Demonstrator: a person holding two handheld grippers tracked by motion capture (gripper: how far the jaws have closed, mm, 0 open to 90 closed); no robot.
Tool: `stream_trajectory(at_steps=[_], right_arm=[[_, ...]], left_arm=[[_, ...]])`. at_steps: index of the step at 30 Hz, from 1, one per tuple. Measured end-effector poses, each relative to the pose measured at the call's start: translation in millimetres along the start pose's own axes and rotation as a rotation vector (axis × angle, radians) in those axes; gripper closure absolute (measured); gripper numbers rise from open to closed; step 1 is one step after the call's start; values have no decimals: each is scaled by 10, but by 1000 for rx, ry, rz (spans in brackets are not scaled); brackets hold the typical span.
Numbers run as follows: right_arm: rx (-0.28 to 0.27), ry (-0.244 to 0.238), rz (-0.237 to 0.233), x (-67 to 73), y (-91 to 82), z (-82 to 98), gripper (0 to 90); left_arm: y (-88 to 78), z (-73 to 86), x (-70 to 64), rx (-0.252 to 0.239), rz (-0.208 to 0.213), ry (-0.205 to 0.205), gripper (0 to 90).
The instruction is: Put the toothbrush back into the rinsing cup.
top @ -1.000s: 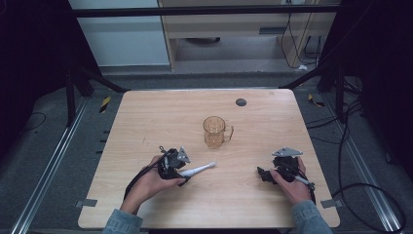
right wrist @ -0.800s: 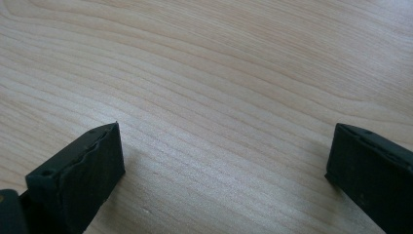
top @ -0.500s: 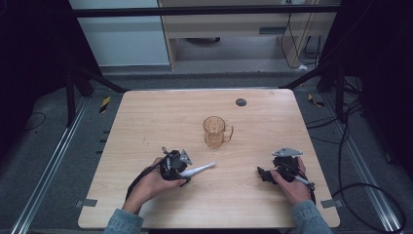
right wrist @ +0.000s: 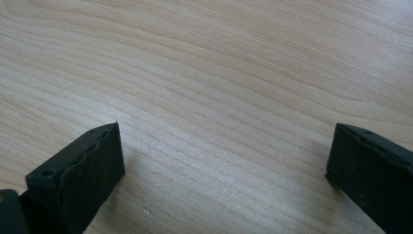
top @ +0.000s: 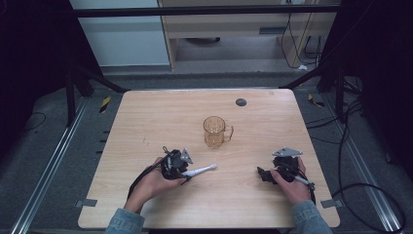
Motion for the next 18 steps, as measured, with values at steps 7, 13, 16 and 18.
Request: stream_trajectory(at_steps=[7,13,16,18], right_arm=[[-1,0,0,0,0,0,4],[-1,0,0,0,0,-1,3],[-1,0,0,0,0,0,3],[0,0,0,0,0,0,4]], left_arm=[[-46,-24,1,-6,-11,-4,666],[-190,-69,42,-68,-29,-33,667],[-259,-66,86,-88,-41,-48,668],[-320,-66,117,-106,-46,-58,668]])
Point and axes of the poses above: each handheld gripper's, and its own axes: y roughly forward along the jaws, z roughly out of its underside, x roughly to its left, the point moved 6 cm from there along y, roughly forward along the jaws, and after that the axes turned 11 degrees about -y, right-handed, at the moved point
